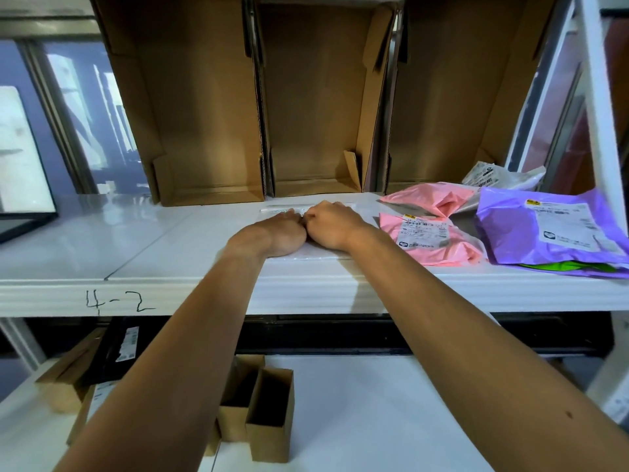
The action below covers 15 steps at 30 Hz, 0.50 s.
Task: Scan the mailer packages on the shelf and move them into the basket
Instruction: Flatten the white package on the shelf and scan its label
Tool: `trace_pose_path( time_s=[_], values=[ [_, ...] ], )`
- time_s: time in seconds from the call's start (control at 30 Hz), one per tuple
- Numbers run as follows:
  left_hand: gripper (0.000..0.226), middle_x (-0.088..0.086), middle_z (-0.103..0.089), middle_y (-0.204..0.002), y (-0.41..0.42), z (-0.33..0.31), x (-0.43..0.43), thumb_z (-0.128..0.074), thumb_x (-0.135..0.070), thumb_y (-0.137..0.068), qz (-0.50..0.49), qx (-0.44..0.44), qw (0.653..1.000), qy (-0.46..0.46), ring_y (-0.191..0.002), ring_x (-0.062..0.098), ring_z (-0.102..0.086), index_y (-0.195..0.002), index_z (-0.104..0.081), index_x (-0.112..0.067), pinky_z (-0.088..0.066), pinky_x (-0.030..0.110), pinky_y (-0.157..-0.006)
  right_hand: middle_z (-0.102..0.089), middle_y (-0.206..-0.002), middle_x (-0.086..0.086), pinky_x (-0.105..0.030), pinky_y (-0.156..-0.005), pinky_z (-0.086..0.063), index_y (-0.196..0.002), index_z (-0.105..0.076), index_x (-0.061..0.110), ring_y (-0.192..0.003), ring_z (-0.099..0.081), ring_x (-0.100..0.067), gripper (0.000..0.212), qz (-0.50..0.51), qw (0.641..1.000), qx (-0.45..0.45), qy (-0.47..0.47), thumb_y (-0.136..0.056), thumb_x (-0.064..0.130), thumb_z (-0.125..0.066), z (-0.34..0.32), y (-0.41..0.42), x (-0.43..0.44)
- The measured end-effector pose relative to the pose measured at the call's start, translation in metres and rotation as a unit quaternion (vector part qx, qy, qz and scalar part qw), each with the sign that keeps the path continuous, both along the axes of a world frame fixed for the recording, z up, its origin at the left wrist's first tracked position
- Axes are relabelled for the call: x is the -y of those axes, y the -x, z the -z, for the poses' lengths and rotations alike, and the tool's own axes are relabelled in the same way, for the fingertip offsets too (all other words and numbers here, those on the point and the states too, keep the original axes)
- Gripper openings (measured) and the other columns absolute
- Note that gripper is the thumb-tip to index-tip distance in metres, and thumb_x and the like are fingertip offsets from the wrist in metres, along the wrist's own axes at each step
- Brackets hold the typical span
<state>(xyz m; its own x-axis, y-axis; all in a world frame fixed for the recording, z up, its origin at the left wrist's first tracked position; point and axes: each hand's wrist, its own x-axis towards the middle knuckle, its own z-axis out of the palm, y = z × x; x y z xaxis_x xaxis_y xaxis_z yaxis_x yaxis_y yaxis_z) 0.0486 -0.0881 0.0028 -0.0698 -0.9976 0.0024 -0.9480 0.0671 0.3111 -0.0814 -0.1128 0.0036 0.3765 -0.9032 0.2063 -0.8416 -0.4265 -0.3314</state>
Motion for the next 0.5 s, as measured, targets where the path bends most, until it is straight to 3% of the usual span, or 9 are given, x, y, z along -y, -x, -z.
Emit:
trace_pose_path(
  time_s=[0.07, 0.13, 0.3, 0.4, 0.5],
  values=[
    [0.052, 0.004, -0.03, -0.162, 0.001, 0.0, 0.0, -0.025, -0.022, -0.103, -0.003, -0.007, 1.0, 0.006, -0.146, 0.021, -0.03, -0.153, -0.034, -0.018, -0.023, 0.038, -0.119, -0.055, -0.14, -0.01, -0.037, -0.098, -0.039, -0.128, -0.062, 0.021, -0.124, -0.05, -0.031, 0.041, -0.015, 0.999, -0.019, -0.037, -0.1, 0.028, -0.034, 0.0, 0.0, 0.0],
    [0.05, 0.007, -0.032, -0.16, 0.003, -0.001, -0.003, -0.022, -0.02, -0.104, -0.005, -0.011, 1.0, 0.005, -0.145, 0.021, -0.031, -0.152, -0.036, -0.015, -0.024, 0.037, -0.119, -0.05, -0.147, -0.009, -0.036, -0.103, -0.037, -0.138, -0.055, 0.022, -0.129, -0.048, -0.029, 0.043, -0.025, 0.998, -0.028, -0.048, -0.103, 0.029, -0.031, -0.002, 0.001, -0.002],
    [0.051, 0.007, -0.025, -0.163, 0.005, -0.004, -0.021, -0.017, -0.024, -0.107, -0.009, -0.053, 0.999, 0.01, -0.15, 0.019, -0.023, -0.155, -0.031, -0.016, -0.018, 0.037, -0.122, -0.045, -0.152, -0.006, -0.036, -0.107, -0.034, -0.145, -0.049, 0.025, -0.133, -0.045, -0.027, 0.044, -0.042, 0.997, -0.052, -0.03, -0.106, 0.034, -0.03, -0.003, 0.004, -0.006],
    [0.067, 0.001, -0.021, -0.165, -0.005, 0.002, -0.015, -0.019, -0.049, -0.094, -0.003, -0.02, 1.0, -0.005, -0.151, 0.017, -0.02, -0.156, -0.026, -0.028, -0.019, 0.042, -0.122, -0.047, -0.151, -0.005, -0.037, -0.106, -0.036, -0.143, -0.05, 0.026, -0.131, -0.046, -0.027, 0.043, -0.048, 0.997, -0.048, -0.03, -0.105, 0.034, -0.031, -0.003, 0.006, -0.004],
    [0.07, -0.009, -0.005, -0.167, -0.005, 0.003, -0.027, -0.02, -0.061, -0.095, -0.004, 0.015, 1.0, -0.014, -0.154, 0.013, -0.002, -0.159, -0.013, -0.034, -0.006, 0.042, -0.125, -0.046, -0.151, -0.004, -0.038, -0.109, -0.036, -0.143, -0.051, 0.026, -0.131, -0.046, -0.026, 0.043, -0.048, 0.997, -0.046, -0.037, -0.104, 0.033, -0.032, -0.005, 0.006, -0.003]
  ],
)
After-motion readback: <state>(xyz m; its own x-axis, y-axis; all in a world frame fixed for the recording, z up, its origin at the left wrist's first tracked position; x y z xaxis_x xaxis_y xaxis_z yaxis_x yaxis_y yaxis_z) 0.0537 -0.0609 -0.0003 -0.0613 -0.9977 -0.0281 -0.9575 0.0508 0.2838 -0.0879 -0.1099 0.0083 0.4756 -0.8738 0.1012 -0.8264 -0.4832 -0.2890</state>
